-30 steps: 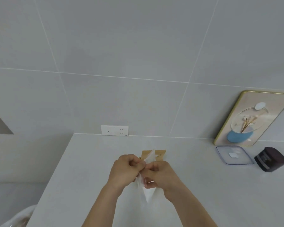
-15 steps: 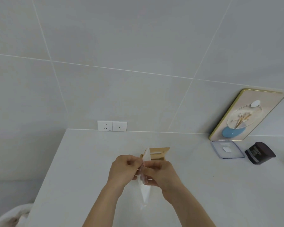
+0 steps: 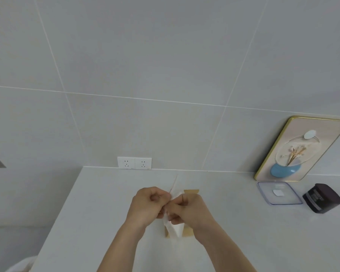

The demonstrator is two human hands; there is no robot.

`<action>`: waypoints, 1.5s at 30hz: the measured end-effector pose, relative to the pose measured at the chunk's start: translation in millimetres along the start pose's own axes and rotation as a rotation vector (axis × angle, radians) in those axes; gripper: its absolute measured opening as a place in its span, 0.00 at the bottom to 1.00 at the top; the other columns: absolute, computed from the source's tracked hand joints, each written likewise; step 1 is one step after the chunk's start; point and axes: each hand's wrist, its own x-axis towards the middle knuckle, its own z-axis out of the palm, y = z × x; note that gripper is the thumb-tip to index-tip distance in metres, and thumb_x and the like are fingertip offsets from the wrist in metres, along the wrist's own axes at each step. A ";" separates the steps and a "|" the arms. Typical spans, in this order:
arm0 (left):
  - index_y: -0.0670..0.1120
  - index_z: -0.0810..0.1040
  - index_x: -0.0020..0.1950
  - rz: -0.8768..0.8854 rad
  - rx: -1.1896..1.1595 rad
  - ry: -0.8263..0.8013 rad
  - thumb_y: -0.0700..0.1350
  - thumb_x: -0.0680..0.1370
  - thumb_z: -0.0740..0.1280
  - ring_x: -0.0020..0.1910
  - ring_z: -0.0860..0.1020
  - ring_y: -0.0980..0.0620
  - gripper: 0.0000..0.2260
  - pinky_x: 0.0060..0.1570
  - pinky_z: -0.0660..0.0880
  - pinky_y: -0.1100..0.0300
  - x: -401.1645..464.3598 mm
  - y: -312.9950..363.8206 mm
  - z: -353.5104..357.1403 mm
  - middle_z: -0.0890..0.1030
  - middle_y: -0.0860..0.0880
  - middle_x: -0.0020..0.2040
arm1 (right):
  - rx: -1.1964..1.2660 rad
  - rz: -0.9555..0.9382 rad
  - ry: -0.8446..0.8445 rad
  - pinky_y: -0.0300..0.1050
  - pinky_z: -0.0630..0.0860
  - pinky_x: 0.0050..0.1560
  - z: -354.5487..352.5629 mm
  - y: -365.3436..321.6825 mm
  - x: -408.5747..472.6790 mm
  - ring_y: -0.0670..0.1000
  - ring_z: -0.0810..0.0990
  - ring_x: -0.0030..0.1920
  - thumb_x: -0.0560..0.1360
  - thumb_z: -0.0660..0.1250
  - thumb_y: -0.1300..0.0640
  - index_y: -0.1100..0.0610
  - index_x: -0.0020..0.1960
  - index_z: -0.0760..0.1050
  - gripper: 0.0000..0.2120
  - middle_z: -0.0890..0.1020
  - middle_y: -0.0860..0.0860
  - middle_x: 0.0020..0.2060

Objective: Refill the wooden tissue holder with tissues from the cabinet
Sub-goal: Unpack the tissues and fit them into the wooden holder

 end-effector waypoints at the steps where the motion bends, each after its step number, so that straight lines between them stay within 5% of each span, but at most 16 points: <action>1: 0.44 0.86 0.44 0.002 -0.014 -0.005 0.43 0.76 0.72 0.35 0.83 0.51 0.05 0.39 0.81 0.59 0.0 1.8 1.0 0.88 0.43 0.40 | 0.033 0.005 -0.026 0.39 0.80 0.37 -4.0 0.4 1.4 0.49 0.83 0.32 0.73 0.75 0.63 0.61 0.35 0.83 0.08 0.84 0.55 0.31; 6: 0.41 0.84 0.45 -0.038 -0.067 0.077 0.42 0.78 0.70 0.37 0.85 0.49 0.06 0.41 0.82 0.55 -3.1 3.4 6.0 0.88 0.43 0.41 | 0.203 0.067 -0.115 0.43 0.78 0.38 -22.2 4.8 3.5 0.53 0.85 0.39 0.73 0.77 0.59 0.61 0.42 0.80 0.08 0.85 0.56 0.37; 11: 0.45 0.81 0.44 -0.051 0.008 0.392 0.44 0.79 0.67 0.34 0.84 0.51 0.06 0.37 0.83 0.52 -3.1 -5.6 4.4 0.86 0.49 0.40 | 0.264 0.107 0.080 0.46 0.78 0.36 -45.2 14.5 11.7 0.53 0.86 0.36 0.75 0.73 0.62 0.68 0.52 0.80 0.10 0.85 0.59 0.38; 15: 0.52 0.75 0.41 0.046 0.265 0.467 0.48 0.78 0.63 0.38 0.84 0.50 0.07 0.39 0.80 0.51 -11.7 -2.5 26.5 0.84 0.52 0.36 | 0.057 0.007 0.263 0.48 0.83 0.36 -35.6 17.6 13.6 0.53 0.85 0.37 0.75 0.69 0.63 0.61 0.49 0.75 0.04 0.83 0.53 0.43; 18: 0.50 0.74 0.39 0.144 0.303 0.348 0.45 0.78 0.62 0.37 0.83 0.50 0.07 0.38 0.77 0.52 -15.5 2.9 38.5 0.83 0.49 0.35 | -0.230 -0.107 0.238 0.49 0.83 0.49 -31.9 15.8 16.4 0.49 0.84 0.44 0.74 0.71 0.58 0.49 0.56 0.73 0.14 0.80 0.44 0.46; 20: 0.49 0.75 0.38 0.234 0.238 0.215 0.41 0.78 0.63 0.36 0.83 0.50 0.09 0.41 0.79 0.50 -18.6 5.4 41.3 0.83 0.47 0.35 | -0.284 -0.159 0.228 0.51 0.83 0.49 -35.1 12.9 17.6 0.48 0.84 0.43 0.74 0.70 0.58 0.50 0.52 0.78 0.08 0.83 0.45 0.42; 22: 0.48 0.75 0.37 0.286 0.141 0.200 0.38 0.79 0.65 0.35 0.83 0.50 0.11 0.41 0.79 0.50 -20.9 5.2 39.5 0.81 0.47 0.34 | -0.134 -0.145 0.240 0.56 0.85 0.47 -41.5 12.0 18.3 0.50 0.84 0.38 0.75 0.67 0.61 0.54 0.44 0.82 0.05 0.86 0.50 0.38; 24: 0.45 0.76 0.38 0.300 0.003 0.317 0.38 0.79 0.64 0.37 0.82 0.47 0.10 0.43 0.77 0.51 -20.1 1.1 37.5 0.81 0.46 0.35 | 0.054 -0.099 0.211 0.50 0.85 0.40 -49.8 12.6 19.6 0.49 0.83 0.34 0.76 0.65 0.66 0.58 0.42 0.81 0.08 0.86 0.53 0.36; 26: 0.45 0.77 0.42 0.226 -0.134 0.444 0.42 0.80 0.64 0.46 0.81 0.46 0.08 0.48 0.75 0.52 -16.7 -3.8 37.9 0.82 0.48 0.39 | 0.104 -0.085 0.127 0.39 0.78 0.36 -58.0 12.0 18.8 0.47 0.79 0.32 0.77 0.64 0.69 0.60 0.42 0.79 0.09 0.83 0.51 0.33; 28: 0.50 0.77 0.50 0.057 -0.228 0.454 0.50 0.81 0.65 0.57 0.79 0.48 0.05 0.55 0.74 0.53 -11.5 -9.6 38.9 0.82 0.52 0.50 | 0.164 -0.098 0.017 0.46 0.76 0.44 -63.8 9.1 17.3 0.52 0.79 0.39 0.77 0.63 0.69 0.62 0.44 0.79 0.07 0.82 0.54 0.36; 30: 0.53 0.74 0.62 -0.116 -0.292 0.320 0.57 0.80 0.66 0.63 0.78 0.48 0.14 0.63 0.73 0.52 -9.2 -13.9 39.0 0.79 0.53 0.60 | 0.260 -0.129 -0.078 0.53 0.75 0.47 -68.0 5.6 15.6 0.55 0.81 0.43 0.79 0.63 0.69 0.63 0.48 0.79 0.06 0.83 0.56 0.40; 32: 0.51 0.74 0.66 -0.242 -0.387 0.159 0.61 0.78 0.67 0.59 0.82 0.45 0.21 0.65 0.76 0.47 -7.1 -20.8 35.8 0.82 0.48 0.61 | 0.362 -0.144 -0.158 0.54 0.77 0.50 -71.4 0.8 12.9 0.57 0.83 0.45 0.81 0.63 0.68 0.63 0.51 0.79 0.06 0.84 0.57 0.42; 35: 0.43 0.83 0.61 -0.259 -0.427 0.017 0.54 0.76 0.73 0.50 0.87 0.43 0.20 0.55 0.83 0.49 -6.1 -27.7 31.3 0.88 0.42 0.53 | 0.491 -0.122 -0.195 0.59 0.77 0.58 -76.5 -3.2 9.9 0.59 0.83 0.47 0.81 0.64 0.69 0.62 0.52 0.80 0.07 0.84 0.59 0.42; 38: 0.42 0.85 0.56 -0.175 -0.449 0.124 0.43 0.74 0.76 0.45 0.86 0.48 0.12 0.40 0.82 0.59 -4.6 -29.2 29.8 0.89 0.44 0.50 | 0.372 -0.073 0.014 0.50 0.81 0.44 -76.2 -1.0 12.8 0.53 0.85 0.39 0.79 0.67 0.70 0.60 0.53 0.78 0.07 0.85 0.57 0.45; 41: 0.43 0.83 0.55 -0.084 -0.405 0.232 0.38 0.76 0.73 0.48 0.86 0.46 0.09 0.43 0.82 0.55 -0.1 -26.3 27.2 0.88 0.44 0.50 | 0.041 -0.177 0.420 0.43 0.77 0.38 -76.7 8.2 23.9 0.49 0.79 0.36 0.70 0.80 0.62 0.56 0.47 0.75 0.14 0.82 0.51 0.40; 45: 0.44 0.82 0.50 0.037 -0.320 0.330 0.36 0.76 0.73 0.43 0.84 0.47 0.05 0.39 0.81 0.57 4.2 -21.4 27.1 0.87 0.45 0.45 | 0.013 -0.321 0.338 0.38 0.70 0.31 -78.6 7.2 24.3 0.48 0.69 0.28 0.67 0.83 0.61 0.57 0.33 0.71 0.19 0.74 0.50 0.27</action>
